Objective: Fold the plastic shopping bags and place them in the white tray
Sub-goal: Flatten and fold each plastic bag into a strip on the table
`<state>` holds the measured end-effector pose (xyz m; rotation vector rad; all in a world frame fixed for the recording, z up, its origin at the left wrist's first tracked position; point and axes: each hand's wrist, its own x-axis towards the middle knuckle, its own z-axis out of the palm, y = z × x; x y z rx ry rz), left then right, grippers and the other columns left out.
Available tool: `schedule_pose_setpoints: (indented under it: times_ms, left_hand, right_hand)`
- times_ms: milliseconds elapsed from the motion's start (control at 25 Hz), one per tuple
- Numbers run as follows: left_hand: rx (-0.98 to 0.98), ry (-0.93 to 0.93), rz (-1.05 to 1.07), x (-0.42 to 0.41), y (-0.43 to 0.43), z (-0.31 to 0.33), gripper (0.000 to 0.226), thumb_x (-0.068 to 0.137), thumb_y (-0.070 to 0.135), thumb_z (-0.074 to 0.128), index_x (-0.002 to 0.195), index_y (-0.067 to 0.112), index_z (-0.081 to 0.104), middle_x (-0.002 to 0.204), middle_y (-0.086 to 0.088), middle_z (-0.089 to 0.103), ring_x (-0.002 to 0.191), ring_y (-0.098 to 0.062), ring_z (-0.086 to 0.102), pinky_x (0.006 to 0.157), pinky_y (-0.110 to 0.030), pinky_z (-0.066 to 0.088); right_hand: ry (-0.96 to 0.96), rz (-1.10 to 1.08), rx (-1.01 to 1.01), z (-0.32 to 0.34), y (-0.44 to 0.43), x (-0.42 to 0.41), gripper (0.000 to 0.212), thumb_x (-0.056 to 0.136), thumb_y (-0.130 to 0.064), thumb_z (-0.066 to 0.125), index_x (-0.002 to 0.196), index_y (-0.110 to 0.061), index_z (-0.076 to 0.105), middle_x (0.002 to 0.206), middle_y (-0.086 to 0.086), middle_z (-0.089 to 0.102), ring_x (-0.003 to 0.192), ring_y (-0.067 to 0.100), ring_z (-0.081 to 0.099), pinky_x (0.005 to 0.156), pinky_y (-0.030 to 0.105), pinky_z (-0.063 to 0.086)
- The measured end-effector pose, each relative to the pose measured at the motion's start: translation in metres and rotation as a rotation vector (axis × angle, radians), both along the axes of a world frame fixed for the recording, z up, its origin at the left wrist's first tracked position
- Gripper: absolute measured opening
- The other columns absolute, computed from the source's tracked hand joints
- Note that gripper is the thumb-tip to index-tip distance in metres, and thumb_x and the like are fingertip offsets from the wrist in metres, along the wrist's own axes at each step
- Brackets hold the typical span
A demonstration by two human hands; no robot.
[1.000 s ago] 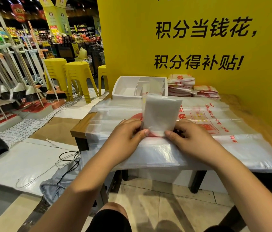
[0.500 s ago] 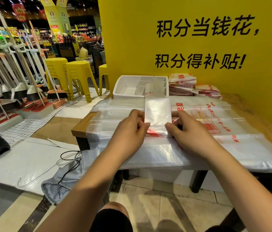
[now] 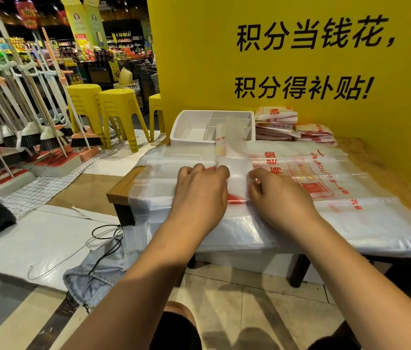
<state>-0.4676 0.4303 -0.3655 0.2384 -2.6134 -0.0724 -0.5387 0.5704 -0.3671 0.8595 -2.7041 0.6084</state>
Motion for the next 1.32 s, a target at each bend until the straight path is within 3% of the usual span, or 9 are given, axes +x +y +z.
schedule_pose_setpoints:
  times_ms: [320, 400, 440, 520, 600, 800, 920, 1120, 1320]
  left_hand:
    - [-0.039, -0.086, -0.017, -0.004, -0.012, -0.007, 0.028, 0.103, 0.027, 0.039, 0.119, 0.024, 0.061, 0.117, -0.001, 0.062, 0.111, -0.026, 0.048, 0.1, -0.04, 0.033]
    - [-0.035, -0.115, -0.048, -0.006, -0.018, -0.007, 0.028, 0.103, 0.03, 0.039, 0.123, 0.025, 0.057, 0.137, -0.004, 0.05, 0.131, -0.027, 0.036, 0.113, -0.042, 0.023]
    - [-0.015, -0.158, -0.097, -0.009, -0.022, -0.006, 0.027, 0.104, 0.031, 0.038, 0.125, 0.024, 0.054, 0.15, -0.004, 0.04, 0.142, -0.025, 0.025, 0.119, -0.043, 0.015]
    - [0.056, -0.297, -0.199, -0.016, -0.032, -0.003, 0.027, 0.105, 0.034, 0.036, 0.127, 0.024, 0.047, 0.164, 0.0, 0.022, 0.152, -0.017, 0.008, 0.124, -0.04, 0.005]
    - [0.124, -0.409, -0.243, -0.022, -0.041, 0.001, 0.029, 0.104, 0.043, 0.037, 0.128, 0.027, 0.043, 0.165, 0.002, 0.02, 0.152, -0.013, 0.006, 0.124, -0.04, 0.004]
    - [0.269, -0.541, -0.236, -0.027, -0.062, 0.005, 0.058, 0.078, 0.084, 0.041, 0.124, 0.049, 0.037, 0.15, 0.005, 0.036, 0.142, -0.023, 0.027, 0.116, -0.045, 0.027]
    - [0.283, -0.57, -0.245, -0.028, -0.07, 0.006, 0.065, 0.072, 0.09, 0.046, 0.125, 0.056, 0.035, 0.152, 0.007, 0.033, 0.143, -0.023, 0.025, 0.116, -0.044, 0.028]
    - [0.242, -0.632, -0.22, -0.033, -0.075, 0.005, 0.092, 0.064, 0.097, 0.041, 0.144, 0.056, 0.019, 0.162, 0.009, 0.016, 0.151, -0.019, 0.01, 0.122, -0.048, 0.02]
    - [0.275, -0.665, -0.246, -0.037, -0.079, 0.005, 0.092, 0.061, 0.099, 0.044, 0.141, 0.063, 0.018, 0.161, 0.011, 0.015, 0.151, -0.017, 0.01, 0.123, -0.045, 0.02]
  right_hand:
    - [0.031, -0.039, 0.139, 0.003, -0.005, -0.001, 0.027, 0.1, -0.028, 0.038, 0.102, -0.018, 0.062, 0.102, 0.007, 0.065, 0.082, 0.028, 0.05, 0.066, 0.033, 0.036]
    - [0.129, -0.001, 0.194, 0.001, -0.003, -0.007, 0.033, 0.1, -0.033, 0.038, 0.11, -0.015, 0.065, 0.117, 0.007, 0.061, 0.102, 0.028, 0.053, 0.075, 0.034, 0.039]
    - [0.166, 0.036, 0.233, 0.002, -0.002, -0.013, 0.038, 0.1, -0.036, 0.038, 0.12, -0.016, 0.064, 0.132, 0.007, 0.055, 0.119, 0.028, 0.049, 0.087, 0.036, 0.04]
    - [0.129, 0.155, 0.329, 0.006, 0.0, -0.026, 0.048, 0.102, -0.044, 0.035, 0.142, -0.021, 0.049, 0.16, 0.001, 0.03, 0.147, 0.021, 0.026, 0.113, 0.038, 0.027]
    - [0.027, 0.281, 0.42, 0.01, 0.002, -0.039, 0.058, 0.103, -0.052, 0.03, 0.155, -0.027, 0.028, 0.166, -0.005, 0.01, 0.153, 0.013, 0.006, 0.122, 0.037, 0.013]
    - [-0.202, 0.401, 0.42, 0.008, 0.015, -0.061, 0.079, 0.089, -0.075, 0.024, 0.158, -0.038, 0.012, 0.165, -0.015, 0.001, 0.151, 0.005, -0.001, 0.124, 0.035, 0.003]
    - [-0.256, 0.431, 0.435, 0.011, 0.024, -0.072, 0.086, 0.082, -0.083, 0.029, 0.156, -0.044, 0.009, 0.164, -0.021, -0.001, 0.151, 0.003, -0.004, 0.124, 0.034, 0.001]
    - [-0.296, 0.455, 0.403, 0.009, 0.029, -0.075, 0.086, 0.082, -0.081, 0.037, 0.155, -0.048, 0.009, 0.163, -0.024, -0.002, 0.149, -0.001, -0.006, 0.123, 0.032, -0.001]
    - [-0.344, 0.456, 0.418, 0.013, 0.029, -0.079, 0.09, 0.078, -0.084, 0.04, 0.154, -0.05, 0.008, 0.162, -0.027, -0.004, 0.148, -0.004, -0.007, 0.124, 0.033, -0.001]
